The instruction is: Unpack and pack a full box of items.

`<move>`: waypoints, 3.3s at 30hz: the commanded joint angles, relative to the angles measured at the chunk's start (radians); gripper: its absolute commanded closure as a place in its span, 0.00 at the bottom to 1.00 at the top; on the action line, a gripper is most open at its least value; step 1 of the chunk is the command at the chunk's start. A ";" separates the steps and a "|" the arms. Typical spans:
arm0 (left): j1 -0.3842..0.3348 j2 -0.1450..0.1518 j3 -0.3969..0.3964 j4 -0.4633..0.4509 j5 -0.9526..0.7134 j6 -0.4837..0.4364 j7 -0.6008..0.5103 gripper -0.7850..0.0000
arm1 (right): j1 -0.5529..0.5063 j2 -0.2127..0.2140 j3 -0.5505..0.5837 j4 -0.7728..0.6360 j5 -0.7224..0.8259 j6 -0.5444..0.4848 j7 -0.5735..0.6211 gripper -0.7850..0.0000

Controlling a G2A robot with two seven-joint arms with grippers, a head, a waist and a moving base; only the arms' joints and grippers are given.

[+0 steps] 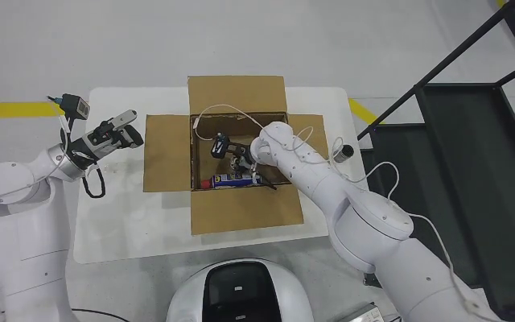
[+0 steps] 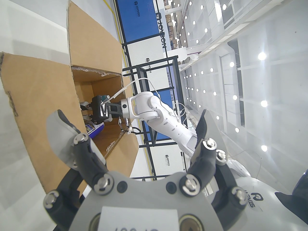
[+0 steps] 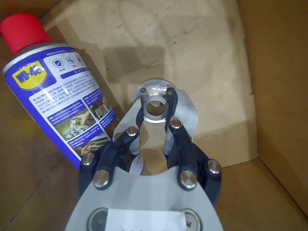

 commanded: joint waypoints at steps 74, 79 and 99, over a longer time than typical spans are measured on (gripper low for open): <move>0.008 0.033 -0.109 0.033 0.005 0.003 0.123 0.00 | -0.980 0.474 1.207 -1.558 0.011 0.143 0.459 1.00; 0.008 0.033 -0.109 0.033 0.005 0.003 0.123 0.00 | -1.074 0.482 1.300 -1.519 -0.025 0.196 0.421 1.00; 0.008 0.033 -0.109 0.033 0.005 0.003 0.123 0.00 | -1.010 0.470 1.147 -1.084 -0.240 0.441 0.193 1.00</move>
